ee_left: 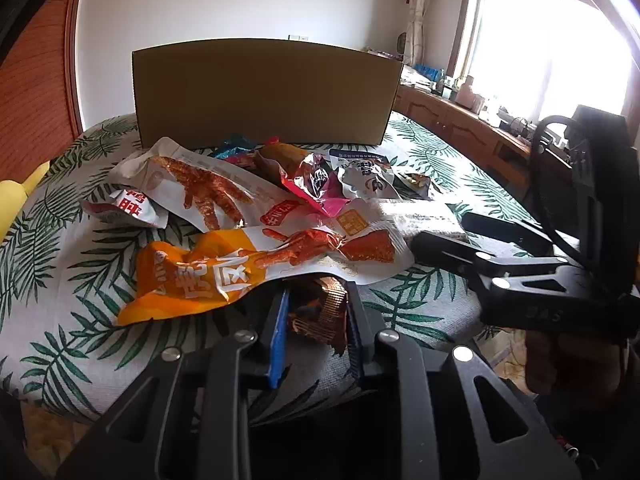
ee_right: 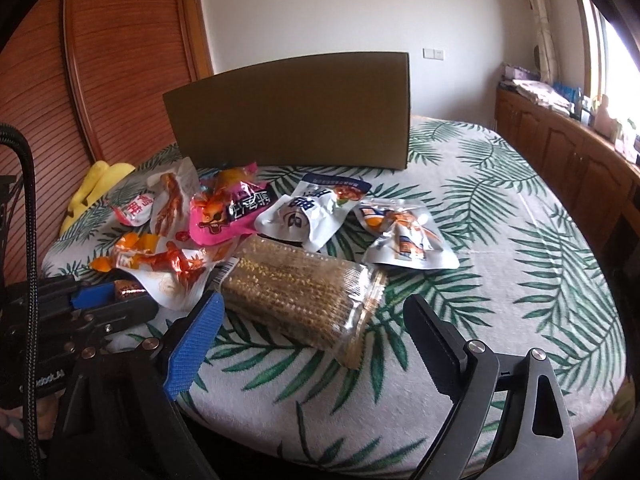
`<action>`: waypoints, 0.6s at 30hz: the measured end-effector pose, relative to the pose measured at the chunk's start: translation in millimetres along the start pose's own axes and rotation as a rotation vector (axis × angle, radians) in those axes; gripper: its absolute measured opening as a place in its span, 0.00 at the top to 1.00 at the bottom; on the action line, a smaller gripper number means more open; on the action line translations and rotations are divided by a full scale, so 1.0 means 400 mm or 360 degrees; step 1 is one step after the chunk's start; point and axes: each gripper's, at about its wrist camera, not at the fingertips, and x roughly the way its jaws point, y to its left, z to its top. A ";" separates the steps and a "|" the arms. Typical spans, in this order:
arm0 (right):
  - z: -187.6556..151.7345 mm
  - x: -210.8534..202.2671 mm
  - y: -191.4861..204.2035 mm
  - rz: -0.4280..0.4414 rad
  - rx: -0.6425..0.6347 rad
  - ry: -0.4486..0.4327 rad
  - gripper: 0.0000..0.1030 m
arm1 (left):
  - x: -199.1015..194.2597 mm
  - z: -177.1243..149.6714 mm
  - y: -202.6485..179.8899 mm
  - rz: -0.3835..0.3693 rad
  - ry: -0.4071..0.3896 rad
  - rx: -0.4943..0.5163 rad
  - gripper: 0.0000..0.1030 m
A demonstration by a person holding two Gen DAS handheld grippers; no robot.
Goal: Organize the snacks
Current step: 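Grasp the small brown packet with the left tool while the right tool grasps the clear wafer-bar pack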
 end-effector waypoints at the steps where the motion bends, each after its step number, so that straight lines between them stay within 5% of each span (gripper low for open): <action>1: 0.003 0.005 0.002 0.0007 0.0008 0.0000 0.10 | -0.002 0.000 0.001 -0.0007 -0.0003 -0.0001 0.77; 18: 0.014 0.075 0.044 -0.0135 -0.0167 0.0032 0.08 | -0.048 0.002 -0.001 -0.0067 -0.0037 0.0023 0.78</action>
